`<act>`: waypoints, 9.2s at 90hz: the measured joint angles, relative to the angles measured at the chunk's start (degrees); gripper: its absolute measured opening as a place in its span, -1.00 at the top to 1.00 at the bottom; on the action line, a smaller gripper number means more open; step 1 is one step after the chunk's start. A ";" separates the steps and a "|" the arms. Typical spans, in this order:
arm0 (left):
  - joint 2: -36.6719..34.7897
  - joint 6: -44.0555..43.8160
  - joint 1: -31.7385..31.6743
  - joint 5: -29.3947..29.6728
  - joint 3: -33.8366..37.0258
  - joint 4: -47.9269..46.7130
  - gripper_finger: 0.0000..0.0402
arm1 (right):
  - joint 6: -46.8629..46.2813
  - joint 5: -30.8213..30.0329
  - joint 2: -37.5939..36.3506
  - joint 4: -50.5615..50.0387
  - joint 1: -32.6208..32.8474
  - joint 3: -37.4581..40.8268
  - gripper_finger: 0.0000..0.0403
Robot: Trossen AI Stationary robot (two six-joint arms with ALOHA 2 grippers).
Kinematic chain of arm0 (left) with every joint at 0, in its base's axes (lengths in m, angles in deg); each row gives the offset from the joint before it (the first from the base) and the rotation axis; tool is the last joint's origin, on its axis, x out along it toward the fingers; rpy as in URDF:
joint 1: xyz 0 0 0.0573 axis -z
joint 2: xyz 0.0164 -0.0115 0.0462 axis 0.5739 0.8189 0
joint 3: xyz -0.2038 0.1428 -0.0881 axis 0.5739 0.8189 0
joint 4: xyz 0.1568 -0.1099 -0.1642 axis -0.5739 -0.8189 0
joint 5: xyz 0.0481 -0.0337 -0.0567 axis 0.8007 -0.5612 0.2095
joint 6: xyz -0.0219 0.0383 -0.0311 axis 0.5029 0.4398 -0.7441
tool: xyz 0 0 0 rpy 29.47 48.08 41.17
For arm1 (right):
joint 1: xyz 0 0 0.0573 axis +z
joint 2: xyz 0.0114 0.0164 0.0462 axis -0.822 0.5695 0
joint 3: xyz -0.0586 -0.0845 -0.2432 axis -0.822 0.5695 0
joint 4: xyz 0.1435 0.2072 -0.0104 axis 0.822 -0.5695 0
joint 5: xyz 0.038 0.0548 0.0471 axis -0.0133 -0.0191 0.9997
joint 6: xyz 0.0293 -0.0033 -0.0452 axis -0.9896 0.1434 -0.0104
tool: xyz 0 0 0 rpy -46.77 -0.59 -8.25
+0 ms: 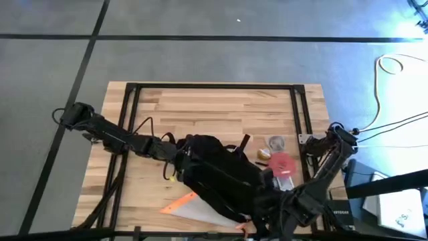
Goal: Unpack backpack
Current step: Open the black bag, then remove the white charger cable from the black bag
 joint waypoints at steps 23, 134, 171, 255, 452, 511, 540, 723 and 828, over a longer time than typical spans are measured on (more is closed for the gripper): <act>0.00 -0.15 0.00 0.00 -0.02 0.06 0.92 | 7.91 1.08 0.13 2.27 -2.98 2.24 0.09; 0.07 -0.56 0.00 -0.04 -0.11 -0.35 0.92 | 23.93 1.80 0.74 0.04 -6.99 3.06 0.97; 0.07 -0.56 0.01 -0.13 -0.13 -0.35 0.92 | 20.89 5.49 0.74 0.24 -6.95 3.06 1.00; 0.04 -0.57 -0.09 -0.24 -0.11 -0.61 0.92 | 12.62 19.26 -1.93 -1.14 -3.82 -0.11 0.99; 0.04 -0.94 -0.83 -0.66 -0.07 -0.71 0.92 | 40.54 7.48 2.21 -3.40 -9.91 -0.09 0.97; 0.04 -0.85 -1.01 -1.05 -0.17 -0.55 0.92 | 38.37 34.10 1.38 -2.30 -19.32 -0.17 1.00; 0.04 -0.87 -0.98 -1.34 -0.20 -0.48 0.92 | 36.15 42.36 1.04 -2.78 -19.49 -0.17 1.00; 1.49 -0.97 1.36 -0.31 -0.02 0.83 0.92 | 27.16 19.31 0.13 24.06 -21.52 10.62 0.17; 1.18 0.07 2.64 -2.48 -0.11 3.45 0.74 | 25.66 31.27 0.11 38.92 -23.52 17.05 0.99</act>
